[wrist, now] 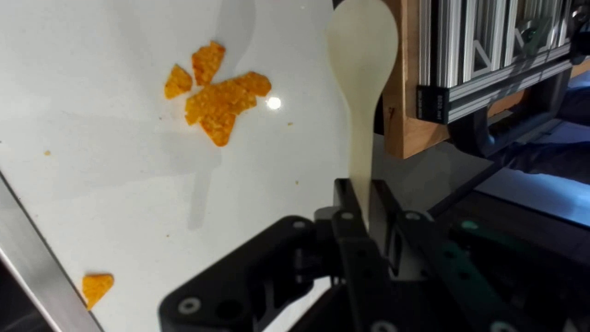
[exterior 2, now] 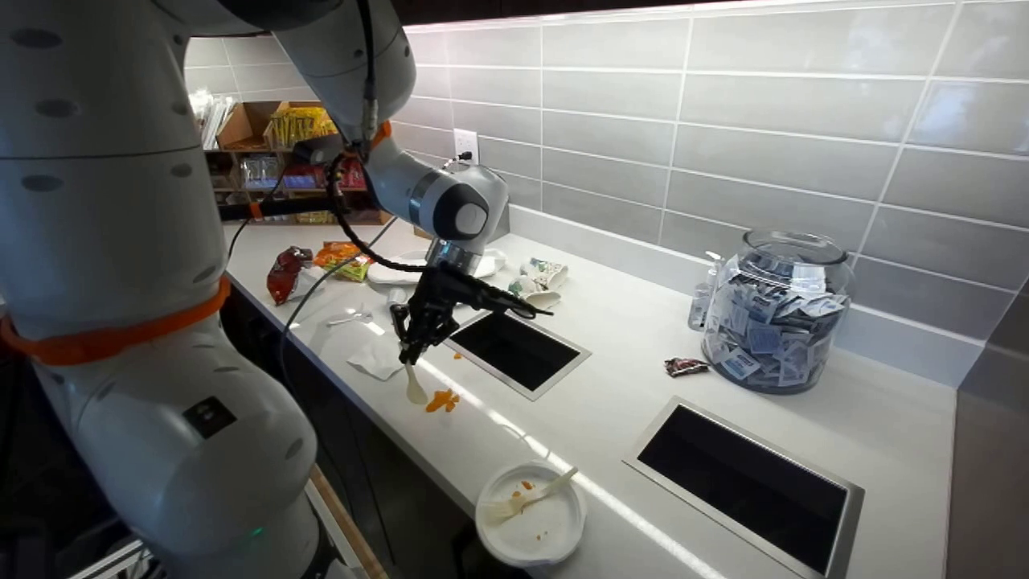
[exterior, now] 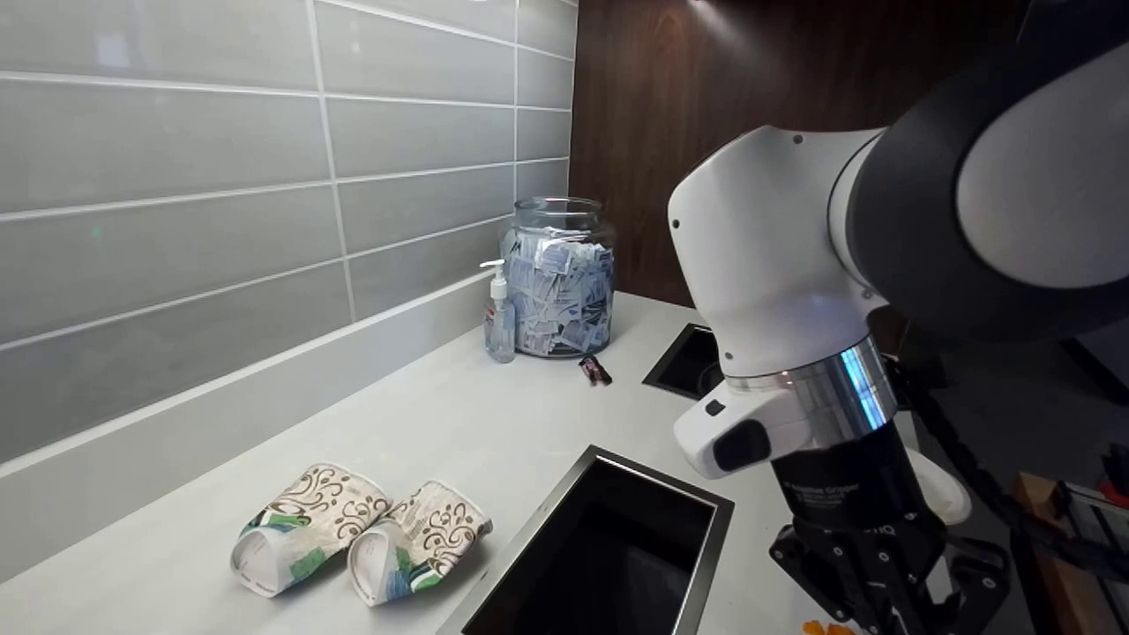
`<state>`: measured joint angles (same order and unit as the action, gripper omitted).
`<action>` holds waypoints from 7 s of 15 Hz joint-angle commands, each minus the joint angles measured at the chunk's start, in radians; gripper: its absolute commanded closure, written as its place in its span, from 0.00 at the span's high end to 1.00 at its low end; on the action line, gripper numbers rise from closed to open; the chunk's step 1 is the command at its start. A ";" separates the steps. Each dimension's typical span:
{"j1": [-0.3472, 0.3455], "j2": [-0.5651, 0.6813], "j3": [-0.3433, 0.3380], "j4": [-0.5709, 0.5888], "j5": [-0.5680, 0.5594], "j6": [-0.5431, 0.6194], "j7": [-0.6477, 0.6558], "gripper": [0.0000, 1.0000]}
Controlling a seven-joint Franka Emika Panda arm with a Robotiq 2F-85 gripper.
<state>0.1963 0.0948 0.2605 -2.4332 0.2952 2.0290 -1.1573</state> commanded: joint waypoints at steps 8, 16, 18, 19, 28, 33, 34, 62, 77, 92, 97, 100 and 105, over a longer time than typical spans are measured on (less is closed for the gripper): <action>0.005 0.084 0.008 0.035 -0.057 -0.018 -0.164 0.03; 0.011 0.160 0.022 0.099 -0.111 -0.056 -0.173 0.03; 0.007 0.170 0.031 0.115 -0.105 -0.076 -0.192 0.03; 0.005 0.175 0.034 0.122 -0.099 -0.084 -0.207 0.03; 0.002 0.242 0.040 0.173 -0.103 -0.090 -0.289 0.03; 0.003 0.267 0.043 0.194 -0.106 -0.094 -0.296 0.03; 0.002 0.273 0.044 0.199 -0.106 -0.091 -0.303 0.03; 0.037 0.334 0.074 0.377 -0.209 -0.283 -0.279 0.03; 0.013 0.375 0.069 0.374 -0.207 -0.194 -0.374 0.03; 0.009 0.400 0.053 0.418 -0.224 -0.143 -0.404 0.03; 0.012 0.417 0.039 0.448 -0.253 -0.144 -0.402 0.03; 0.011 0.427 0.029 0.467 -0.278 -0.149 -0.400 0.03; 0.013 0.446 0.022 0.503 -0.313 -0.155 -0.404 0.03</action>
<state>0.2046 0.5046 0.2869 -1.9667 0.0230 1.8674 -1.5552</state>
